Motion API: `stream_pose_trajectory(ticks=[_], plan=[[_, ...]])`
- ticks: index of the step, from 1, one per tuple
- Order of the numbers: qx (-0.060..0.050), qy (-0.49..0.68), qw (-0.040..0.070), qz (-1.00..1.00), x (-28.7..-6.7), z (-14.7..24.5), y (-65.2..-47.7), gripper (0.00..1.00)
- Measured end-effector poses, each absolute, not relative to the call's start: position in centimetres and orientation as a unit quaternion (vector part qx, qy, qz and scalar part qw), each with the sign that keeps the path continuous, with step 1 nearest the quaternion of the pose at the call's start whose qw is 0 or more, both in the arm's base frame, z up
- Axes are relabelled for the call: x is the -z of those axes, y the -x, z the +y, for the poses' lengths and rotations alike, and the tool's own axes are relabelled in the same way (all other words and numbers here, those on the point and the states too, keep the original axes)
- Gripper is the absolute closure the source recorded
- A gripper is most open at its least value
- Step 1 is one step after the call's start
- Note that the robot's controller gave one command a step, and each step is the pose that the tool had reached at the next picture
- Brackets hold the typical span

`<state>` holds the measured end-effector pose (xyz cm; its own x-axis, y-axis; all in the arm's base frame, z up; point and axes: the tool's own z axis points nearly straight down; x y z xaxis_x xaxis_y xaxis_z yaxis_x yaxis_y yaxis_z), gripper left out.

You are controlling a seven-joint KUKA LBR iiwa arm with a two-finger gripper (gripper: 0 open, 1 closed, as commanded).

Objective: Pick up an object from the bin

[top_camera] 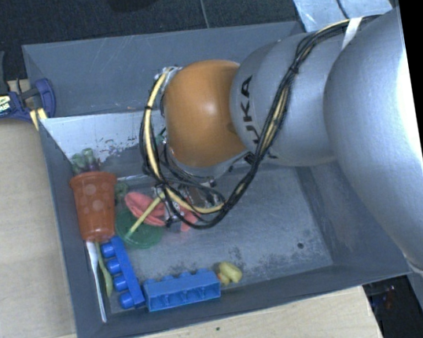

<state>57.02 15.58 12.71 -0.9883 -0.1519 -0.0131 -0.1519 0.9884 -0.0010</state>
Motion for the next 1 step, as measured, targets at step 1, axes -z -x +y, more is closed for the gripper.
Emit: stream_pose_trajectory(ticks=[1], plan=[[0.000,0.084,0.006,0.996,-20.36,15.22,-56.53,1.00]])
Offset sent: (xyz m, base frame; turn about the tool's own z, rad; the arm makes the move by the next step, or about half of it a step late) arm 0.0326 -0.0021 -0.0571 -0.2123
